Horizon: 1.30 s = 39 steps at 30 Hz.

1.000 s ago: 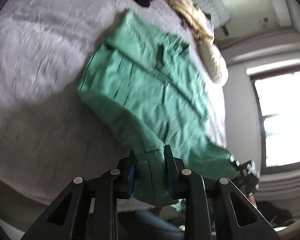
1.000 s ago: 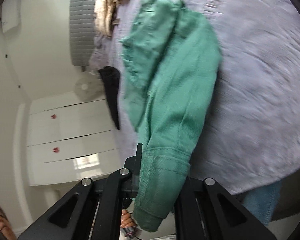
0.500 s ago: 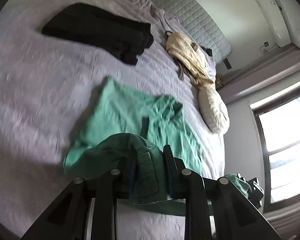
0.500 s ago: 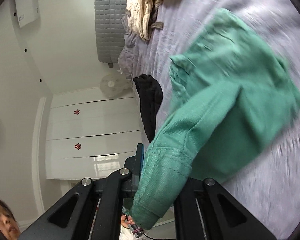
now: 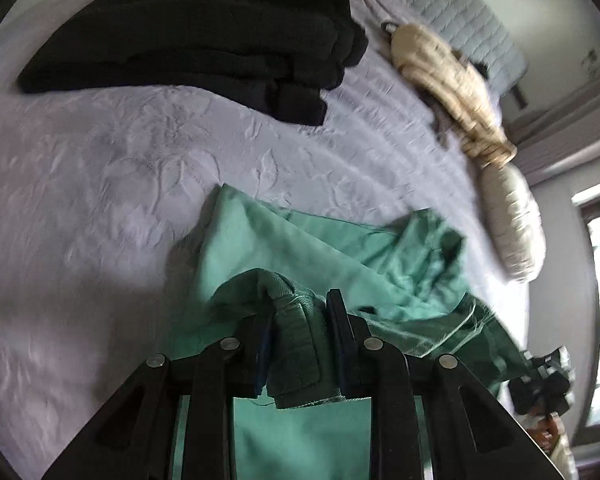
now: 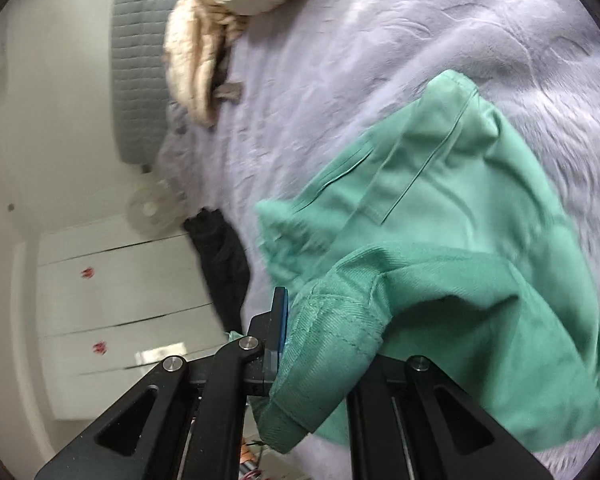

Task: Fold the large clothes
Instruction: 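Lift the hem with both grippers and fold it over toward the collar, then open both grippers on the folded jacket and withdraw them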

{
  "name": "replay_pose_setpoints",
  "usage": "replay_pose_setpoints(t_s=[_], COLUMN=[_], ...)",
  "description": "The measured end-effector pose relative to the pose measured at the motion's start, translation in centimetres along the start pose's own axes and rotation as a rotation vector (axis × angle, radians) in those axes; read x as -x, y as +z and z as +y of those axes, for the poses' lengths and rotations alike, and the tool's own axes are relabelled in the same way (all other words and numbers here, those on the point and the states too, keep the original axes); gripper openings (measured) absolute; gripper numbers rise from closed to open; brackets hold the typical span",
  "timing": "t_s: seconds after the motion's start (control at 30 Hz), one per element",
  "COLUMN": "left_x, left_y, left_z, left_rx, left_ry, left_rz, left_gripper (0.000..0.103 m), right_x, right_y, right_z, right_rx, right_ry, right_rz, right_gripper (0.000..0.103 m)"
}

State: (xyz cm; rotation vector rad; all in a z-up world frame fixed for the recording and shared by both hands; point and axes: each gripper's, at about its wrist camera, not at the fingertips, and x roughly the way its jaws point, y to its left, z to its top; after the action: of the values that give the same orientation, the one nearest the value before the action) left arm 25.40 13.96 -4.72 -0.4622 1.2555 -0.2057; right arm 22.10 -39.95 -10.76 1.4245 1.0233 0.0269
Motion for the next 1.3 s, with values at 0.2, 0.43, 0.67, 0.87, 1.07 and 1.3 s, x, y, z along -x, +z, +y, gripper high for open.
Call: replay_pose_setpoints(t_s=[0.2,0.43,0.67,0.87,1.07,1.3], left_x=[-0.1,1.5,-3.0,-3.6,-3.0,0.5], left_y=[1.4,1.9,-1.0,-3.6,-4.6,-5.3], left_z=[-1.2,-0.6,2.5,3.6,5.3,4.7], left_rx=[-0.066,-0.135,-0.097,-0.076,-0.078,-0.124], left_ry=[0.140,0.216,0.304,0.344,0.445,0.344], left_rz=[-0.021,-0.076,0.045,0.061,0.069,0.038], left_gripper=[0.083,0.099,0.099,0.099,0.099,0.060], right_x=[-1.9,1.8,-0.5,-2.9,-5.1,1.0], right_y=[2.0,3.4,3.8,2.0,4.2,1.0], right_z=[-0.7,2.1,1.8,2.9,1.2,3.8], right_rx=[-0.038,0.108,0.330,0.501,0.509,0.473], right_ry=[-0.065,-0.108,-0.481,-0.618,-0.747,-0.681], right_rz=[0.016,-0.094,-0.042,-0.054,0.000,-0.164], right_gripper=[0.016,0.072,0.072,0.004,0.010,0.035])
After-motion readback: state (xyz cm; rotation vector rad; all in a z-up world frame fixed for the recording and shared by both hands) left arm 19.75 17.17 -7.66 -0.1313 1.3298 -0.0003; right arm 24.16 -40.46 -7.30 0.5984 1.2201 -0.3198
